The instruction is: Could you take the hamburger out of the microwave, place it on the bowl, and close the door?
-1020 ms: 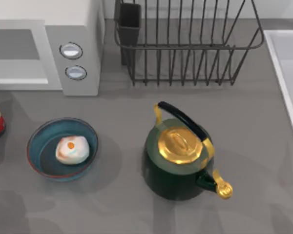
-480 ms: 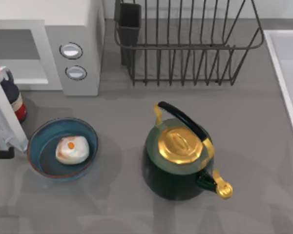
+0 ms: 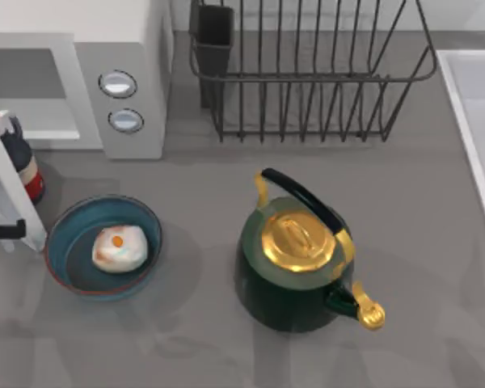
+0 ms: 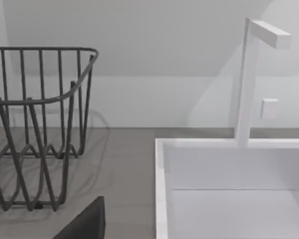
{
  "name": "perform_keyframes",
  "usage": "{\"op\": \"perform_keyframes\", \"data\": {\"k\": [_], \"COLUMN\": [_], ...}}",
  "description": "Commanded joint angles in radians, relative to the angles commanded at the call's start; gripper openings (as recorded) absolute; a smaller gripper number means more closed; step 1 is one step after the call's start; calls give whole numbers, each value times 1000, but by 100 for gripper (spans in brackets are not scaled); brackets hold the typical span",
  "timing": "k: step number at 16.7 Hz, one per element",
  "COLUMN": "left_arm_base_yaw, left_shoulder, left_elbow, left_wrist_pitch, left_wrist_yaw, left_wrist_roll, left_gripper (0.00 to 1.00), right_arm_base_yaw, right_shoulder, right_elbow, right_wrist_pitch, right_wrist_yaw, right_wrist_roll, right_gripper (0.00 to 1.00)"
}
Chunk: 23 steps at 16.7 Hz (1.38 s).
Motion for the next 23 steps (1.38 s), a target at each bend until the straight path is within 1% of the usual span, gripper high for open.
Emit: {"op": "perform_keyframes", "data": {"k": [4,7,14,16,23], "left_arm_base_yaw": [-20,-34,-33,-35,-55], "left_shoulder": [233,352,377,414,708], "left_elbow": [123,196,217,254,577], "left_wrist_pitch": [83,136,149,146,123], "left_wrist_yaw": [-13,-21,-23,-25,-35], "left_wrist_roll": [-11,-19,-21,-23,-34], "left_gripper": [0,0,0,0,0], "right_arm_base_yaw": [0,0,0,0,0], "right_shoulder": [0,0,0,0,0], "right_elbow": [0,0,0,0,0], "right_wrist_pitch": [0,0,0,0,0], "right_wrist_yaw": [0,0,0,0,0], "right_wrist_roll": [0,0,0,0,0], "right_gripper": [100,100,100,100,100]}}
